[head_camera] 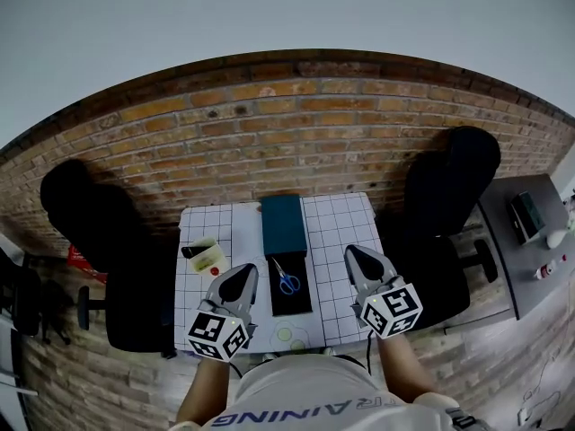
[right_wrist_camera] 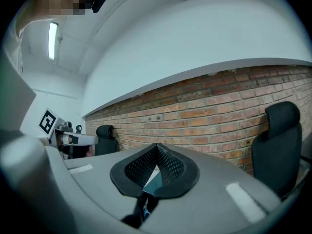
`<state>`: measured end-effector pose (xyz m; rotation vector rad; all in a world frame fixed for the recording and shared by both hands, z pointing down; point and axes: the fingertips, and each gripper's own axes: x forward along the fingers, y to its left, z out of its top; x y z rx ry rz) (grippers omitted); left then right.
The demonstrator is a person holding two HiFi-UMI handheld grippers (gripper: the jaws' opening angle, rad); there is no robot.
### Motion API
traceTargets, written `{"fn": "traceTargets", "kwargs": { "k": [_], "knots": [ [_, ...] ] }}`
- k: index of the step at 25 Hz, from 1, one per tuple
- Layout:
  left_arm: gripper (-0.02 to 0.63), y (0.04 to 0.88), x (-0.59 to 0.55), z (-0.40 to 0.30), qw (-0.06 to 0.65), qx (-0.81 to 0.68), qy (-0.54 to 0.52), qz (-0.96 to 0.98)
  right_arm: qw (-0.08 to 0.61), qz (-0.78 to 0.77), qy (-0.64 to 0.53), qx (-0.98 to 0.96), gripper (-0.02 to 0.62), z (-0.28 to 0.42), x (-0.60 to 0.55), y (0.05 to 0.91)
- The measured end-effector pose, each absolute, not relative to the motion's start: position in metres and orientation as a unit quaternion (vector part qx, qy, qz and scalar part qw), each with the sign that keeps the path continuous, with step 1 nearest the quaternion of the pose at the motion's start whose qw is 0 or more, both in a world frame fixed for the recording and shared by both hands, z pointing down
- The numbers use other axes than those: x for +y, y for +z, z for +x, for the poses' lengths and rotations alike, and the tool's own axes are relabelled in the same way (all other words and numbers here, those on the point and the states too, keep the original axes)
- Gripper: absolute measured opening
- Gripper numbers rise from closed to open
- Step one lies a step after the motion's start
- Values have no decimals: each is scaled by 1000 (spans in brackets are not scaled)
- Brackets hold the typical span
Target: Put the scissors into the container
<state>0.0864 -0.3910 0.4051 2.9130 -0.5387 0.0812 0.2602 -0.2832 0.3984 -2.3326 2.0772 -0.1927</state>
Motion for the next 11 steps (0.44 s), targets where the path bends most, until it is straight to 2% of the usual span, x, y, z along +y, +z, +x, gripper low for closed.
{"fn": "traceTargets", "kwargs": {
  "k": [11],
  "knots": [
    [2, 410, -387, 84, 80, -195, 45, 977, 41, -715, -95, 692, 15, 252, -296, 410]
  ]
}}
